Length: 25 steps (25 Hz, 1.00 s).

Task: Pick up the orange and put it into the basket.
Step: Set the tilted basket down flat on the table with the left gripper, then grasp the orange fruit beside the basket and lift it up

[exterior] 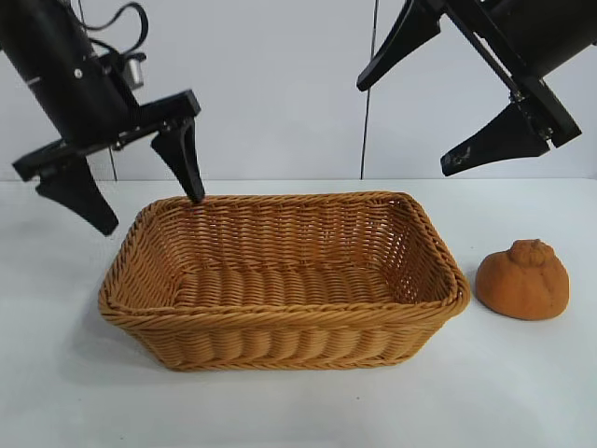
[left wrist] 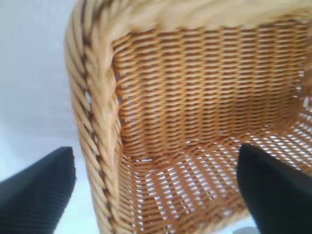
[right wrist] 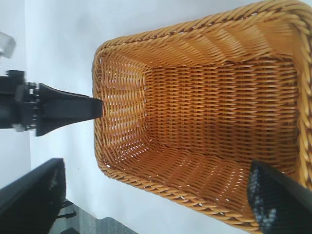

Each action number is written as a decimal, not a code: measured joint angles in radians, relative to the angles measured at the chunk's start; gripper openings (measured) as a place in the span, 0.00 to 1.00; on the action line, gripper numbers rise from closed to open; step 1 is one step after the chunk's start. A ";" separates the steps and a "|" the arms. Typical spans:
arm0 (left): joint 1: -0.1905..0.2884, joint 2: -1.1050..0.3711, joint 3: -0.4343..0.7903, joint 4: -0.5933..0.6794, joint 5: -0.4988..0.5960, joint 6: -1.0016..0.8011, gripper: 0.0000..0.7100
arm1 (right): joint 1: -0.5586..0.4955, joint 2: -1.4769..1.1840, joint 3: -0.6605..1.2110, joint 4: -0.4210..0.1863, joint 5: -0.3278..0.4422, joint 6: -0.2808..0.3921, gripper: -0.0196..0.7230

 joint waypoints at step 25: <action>0.122 -0.157 -0.004 0.391 0.154 -0.075 0.91 | 0.000 0.000 0.000 -0.009 0.008 0.000 0.96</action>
